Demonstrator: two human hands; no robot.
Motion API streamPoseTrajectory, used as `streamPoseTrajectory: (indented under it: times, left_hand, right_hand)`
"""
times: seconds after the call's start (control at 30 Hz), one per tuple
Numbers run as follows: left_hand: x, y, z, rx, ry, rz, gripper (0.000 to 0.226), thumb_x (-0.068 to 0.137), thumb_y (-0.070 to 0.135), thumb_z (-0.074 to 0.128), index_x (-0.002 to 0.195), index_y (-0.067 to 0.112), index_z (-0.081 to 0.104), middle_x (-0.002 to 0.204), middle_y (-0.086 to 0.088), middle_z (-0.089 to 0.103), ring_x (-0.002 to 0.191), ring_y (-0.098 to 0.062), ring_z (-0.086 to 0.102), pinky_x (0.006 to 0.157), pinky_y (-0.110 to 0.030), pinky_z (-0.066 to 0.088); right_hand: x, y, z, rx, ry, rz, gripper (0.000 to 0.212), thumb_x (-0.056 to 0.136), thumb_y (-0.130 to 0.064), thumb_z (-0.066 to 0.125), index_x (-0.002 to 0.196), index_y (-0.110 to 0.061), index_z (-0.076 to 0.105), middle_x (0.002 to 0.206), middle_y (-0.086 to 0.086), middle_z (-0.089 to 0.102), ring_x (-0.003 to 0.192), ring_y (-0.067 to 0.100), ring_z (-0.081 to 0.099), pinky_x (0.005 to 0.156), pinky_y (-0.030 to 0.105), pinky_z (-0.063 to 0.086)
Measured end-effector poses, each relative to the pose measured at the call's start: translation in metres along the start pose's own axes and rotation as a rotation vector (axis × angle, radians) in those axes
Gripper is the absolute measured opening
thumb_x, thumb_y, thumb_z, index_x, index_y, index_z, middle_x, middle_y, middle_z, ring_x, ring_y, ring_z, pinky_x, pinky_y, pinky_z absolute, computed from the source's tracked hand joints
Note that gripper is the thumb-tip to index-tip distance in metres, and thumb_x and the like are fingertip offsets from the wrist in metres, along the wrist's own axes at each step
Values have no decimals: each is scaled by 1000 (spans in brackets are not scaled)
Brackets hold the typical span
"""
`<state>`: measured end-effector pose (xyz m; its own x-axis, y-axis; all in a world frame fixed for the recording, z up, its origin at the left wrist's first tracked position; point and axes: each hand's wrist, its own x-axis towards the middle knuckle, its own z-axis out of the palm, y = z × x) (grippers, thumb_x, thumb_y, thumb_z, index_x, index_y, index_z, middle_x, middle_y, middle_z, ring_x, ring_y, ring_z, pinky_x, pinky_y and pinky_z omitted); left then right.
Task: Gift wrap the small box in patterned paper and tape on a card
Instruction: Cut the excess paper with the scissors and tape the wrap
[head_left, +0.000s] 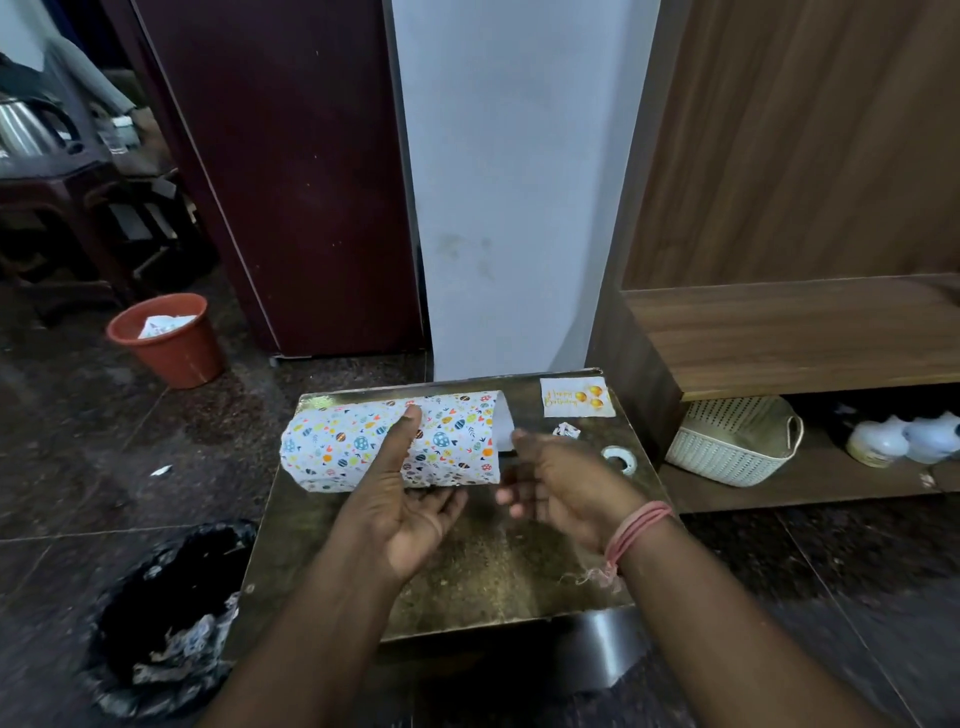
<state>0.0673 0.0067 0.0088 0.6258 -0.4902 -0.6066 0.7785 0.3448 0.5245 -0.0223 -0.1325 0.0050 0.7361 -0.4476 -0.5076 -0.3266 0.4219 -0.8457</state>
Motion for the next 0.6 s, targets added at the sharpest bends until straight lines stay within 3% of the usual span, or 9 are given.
streamPoseTrajectory:
  times: [0.07, 0.1, 0.17, 0.2, 0.37, 0.5, 0.6]
  left_hand:
    - [-2, 0, 1, -43, 5, 32, 54, 83, 29, 81, 131, 18, 60, 115, -8, 77, 112, -27, 71, 105, -50, 50]
    - [-3, -1, 1, -48, 6, 39, 53, 84, 28, 81, 131, 18, 60, 115, -8, 77, 112, -27, 71, 104, -50, 51]
    - [-4, -3, 2, -35, 4, 34, 51, 83, 29, 81, 128, 17, 61, 115, -9, 77, 111, -27, 71, 102, -50, 53]
    - [-4, -3, 2, -32, 0, 28, 51, 82, 30, 82, 126, 16, 61, 113, -10, 78, 111, -28, 71, 101, -51, 53]
    - [-4, -3, 4, -51, -59, 34, 57, 80, 44, 79, 123, 11, 62, 107, -13, 78, 106, -31, 73, 95, -58, 55]
    - [-5, -1, 4, -17, -31, 55, 65, 79, 52, 78, 129, 13, 61, 112, -9, 78, 107, -27, 73, 83, -49, 59]
    - [-5, 1, 3, 23, 13, 57, 66, 80, 58, 76, 130, 17, 62, 115, -6, 77, 109, -26, 71, 84, -46, 57]
  right_hand:
    - [3, -7, -19, -320, 212, -84, 23, 103, -29, 55, 100, -8, 66, 89, 17, 71, 65, 28, 65, 57, 38, 53]
    - [1, -10, -28, -611, 340, -146, 20, 99, -29, 58, 93, -13, 68, 95, 14, 73, 74, 30, 68, 67, 40, 54]
    - [-7, -12, -39, -1092, 506, -223, 15, 95, -23, 59, 101, -18, 71, 112, 9, 72, 99, 31, 68, 82, 32, 50]
    - [-12, -10, -42, -1201, 541, -226, 19, 95, -19, 57, 110, -18, 70, 116, 9, 70, 106, 31, 66, 84, 31, 49]
    - [-12, 10, -38, -1289, 558, -136, 31, 100, -15, 46, 126, -9, 62, 133, 13, 61, 124, 28, 58, 101, 31, 44]
    - [-8, 13, -33, -1272, 554, -75, 28, 99, -13, 49, 122, -6, 63, 133, 14, 59, 126, 28, 56, 102, 30, 44]
    - [-6, 12, -31, -1282, 542, -47, 28, 101, -16, 50, 124, -6, 62, 134, 13, 59, 128, 27, 55, 104, 29, 42]
